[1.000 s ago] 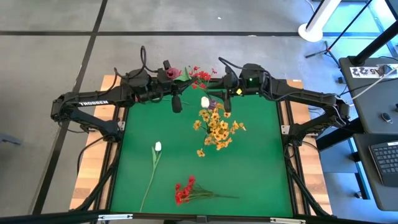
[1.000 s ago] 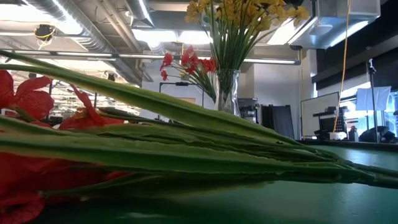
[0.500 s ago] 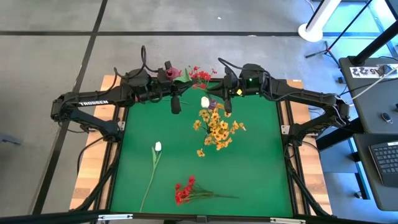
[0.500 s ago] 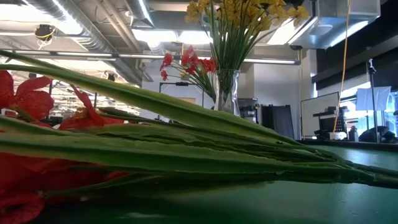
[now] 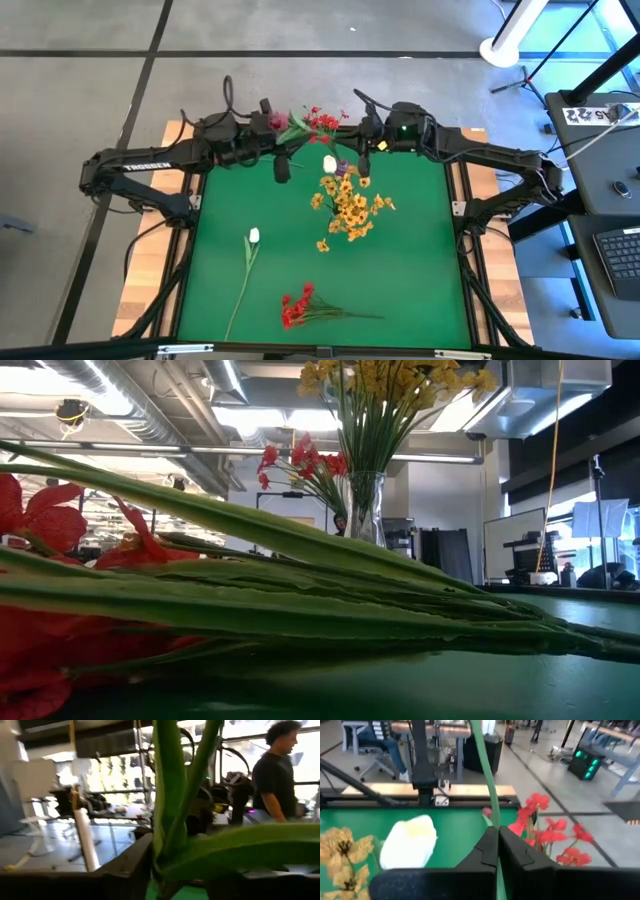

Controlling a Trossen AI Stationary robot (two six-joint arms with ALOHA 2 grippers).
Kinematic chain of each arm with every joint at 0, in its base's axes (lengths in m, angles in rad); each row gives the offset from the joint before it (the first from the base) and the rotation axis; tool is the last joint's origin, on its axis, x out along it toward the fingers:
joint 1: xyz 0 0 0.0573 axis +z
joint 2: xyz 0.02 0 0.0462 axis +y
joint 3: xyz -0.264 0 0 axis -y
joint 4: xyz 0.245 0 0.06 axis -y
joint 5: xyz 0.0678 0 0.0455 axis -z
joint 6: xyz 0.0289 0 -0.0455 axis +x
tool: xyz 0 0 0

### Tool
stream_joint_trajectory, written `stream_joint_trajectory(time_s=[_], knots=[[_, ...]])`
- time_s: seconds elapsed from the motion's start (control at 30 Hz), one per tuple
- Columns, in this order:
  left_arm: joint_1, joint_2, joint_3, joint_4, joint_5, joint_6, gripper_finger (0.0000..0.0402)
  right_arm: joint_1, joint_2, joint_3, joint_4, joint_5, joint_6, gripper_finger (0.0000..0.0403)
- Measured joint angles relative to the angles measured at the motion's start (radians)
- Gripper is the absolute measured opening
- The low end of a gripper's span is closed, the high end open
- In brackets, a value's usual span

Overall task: Sort flowers into vase by color
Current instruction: Put the bottom red tulip into the violet vase

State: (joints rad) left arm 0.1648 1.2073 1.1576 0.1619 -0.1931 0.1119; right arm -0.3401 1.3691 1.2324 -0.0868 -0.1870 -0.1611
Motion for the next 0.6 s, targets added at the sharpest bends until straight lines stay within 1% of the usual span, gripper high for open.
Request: stream_joint_trajectory(time_s=[0.07, 0.17, 0.27, 0.37, 0.47, 0.53, 0.6], knots=[[-0.011, -0.024, 0.0, -0.003, -0.044, 0.025, 0.0174, 0.0, -0.018, 0.0, 0.025, 0.013, 0.001, 0.0002], [-0.027, -0.062, 0.0, -0.03, -0.112, 0.047, 0.0197, -0.001, -0.053, 0.0, 0.042, 0.022, 0.002, 0.0001], [-0.04, -0.1, 0.0, -0.076, -0.156, 0.049, 0.0207, -0.001, -0.09, 0.0, 0.038, 0.055, 0.001, 0.0001], [-0.05, -0.143, 0.0, -0.134, -0.19, 0.049, 0.0209, -0.001, -0.131, -0.013, 0.041, 0.092, 0.0, 0.0001], [-0.058, -0.179, 0.0, -0.205, -0.204, 0.044, 0.0209, -0.006, -0.18, -0.066, 0.079, 0.111, 0.0, 0.0001], [-0.059, -0.196, 0.0, -0.246, -0.205, 0.027, 0.0207, -0.028, -0.224, -0.131, 0.121, 0.101, 0.016, 0.0], [-0.059, -0.209, -0.013, -0.262, -0.206, 0.016, 0.0202, -0.055, -0.267, -0.216, 0.204, 0.08, 0.047, 0.0]])
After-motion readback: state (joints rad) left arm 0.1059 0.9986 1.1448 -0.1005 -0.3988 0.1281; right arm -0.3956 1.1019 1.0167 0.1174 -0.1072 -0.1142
